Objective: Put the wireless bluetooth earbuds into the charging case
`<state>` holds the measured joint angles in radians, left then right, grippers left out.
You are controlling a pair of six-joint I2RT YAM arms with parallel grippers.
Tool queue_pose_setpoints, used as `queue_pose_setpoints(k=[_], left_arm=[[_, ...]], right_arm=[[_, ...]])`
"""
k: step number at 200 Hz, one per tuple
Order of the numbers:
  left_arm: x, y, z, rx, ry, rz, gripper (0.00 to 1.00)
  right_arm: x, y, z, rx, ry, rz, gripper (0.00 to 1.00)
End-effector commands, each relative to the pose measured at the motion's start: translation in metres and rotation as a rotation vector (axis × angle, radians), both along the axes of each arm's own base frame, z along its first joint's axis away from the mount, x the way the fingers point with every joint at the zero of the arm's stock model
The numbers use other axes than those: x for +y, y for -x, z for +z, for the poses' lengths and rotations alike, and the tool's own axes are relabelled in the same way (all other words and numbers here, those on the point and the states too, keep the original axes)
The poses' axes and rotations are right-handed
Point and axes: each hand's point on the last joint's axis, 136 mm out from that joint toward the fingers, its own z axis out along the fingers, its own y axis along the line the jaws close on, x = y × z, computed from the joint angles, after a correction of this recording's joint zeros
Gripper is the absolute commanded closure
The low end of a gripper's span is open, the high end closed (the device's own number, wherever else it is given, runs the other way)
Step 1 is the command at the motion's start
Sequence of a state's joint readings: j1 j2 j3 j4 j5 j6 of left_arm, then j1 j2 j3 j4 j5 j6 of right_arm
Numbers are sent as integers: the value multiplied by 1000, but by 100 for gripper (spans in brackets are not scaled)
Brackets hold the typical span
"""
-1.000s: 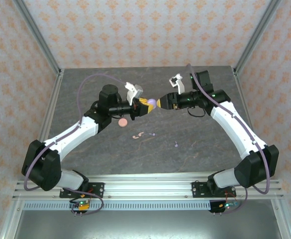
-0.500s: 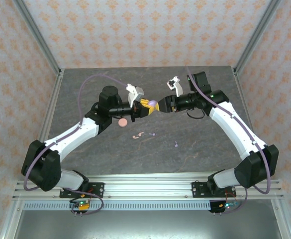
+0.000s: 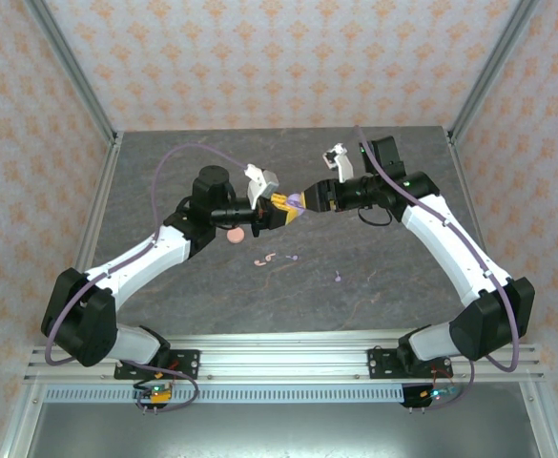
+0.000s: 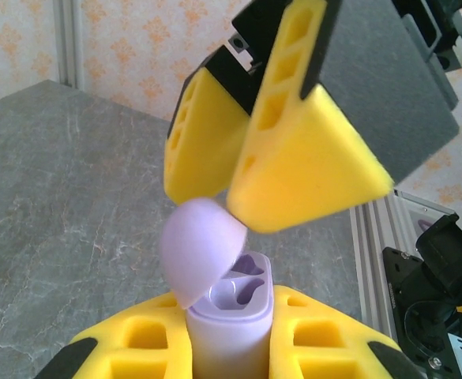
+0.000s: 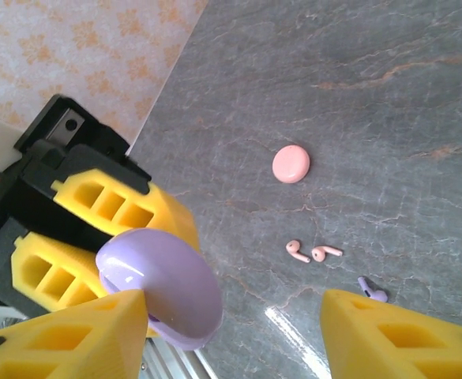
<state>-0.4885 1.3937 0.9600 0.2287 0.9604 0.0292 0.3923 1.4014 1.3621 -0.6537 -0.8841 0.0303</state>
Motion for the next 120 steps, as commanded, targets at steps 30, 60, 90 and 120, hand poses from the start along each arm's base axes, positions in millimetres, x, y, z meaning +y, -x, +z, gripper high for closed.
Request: queue_pose_setpoints(k=[30, 60, 90, 120], left_arm=[[-3, 12, 23, -88, 22, -32, 89], [1, 0, 14, -75, -9, 40, 88], [3, -4, 6, -64, -21, 68, 88], [6, 0, 0, -45, -37, 75, 88]], right_arm=[[-6, -20, 9, -55, 29, -102, 39], [-26, -29, 11, -88, 87, -230, 38], [-58, -32, -5, -61, 185, -375, 38], [-79, -13, -41, 36, 288, -408, 38]])
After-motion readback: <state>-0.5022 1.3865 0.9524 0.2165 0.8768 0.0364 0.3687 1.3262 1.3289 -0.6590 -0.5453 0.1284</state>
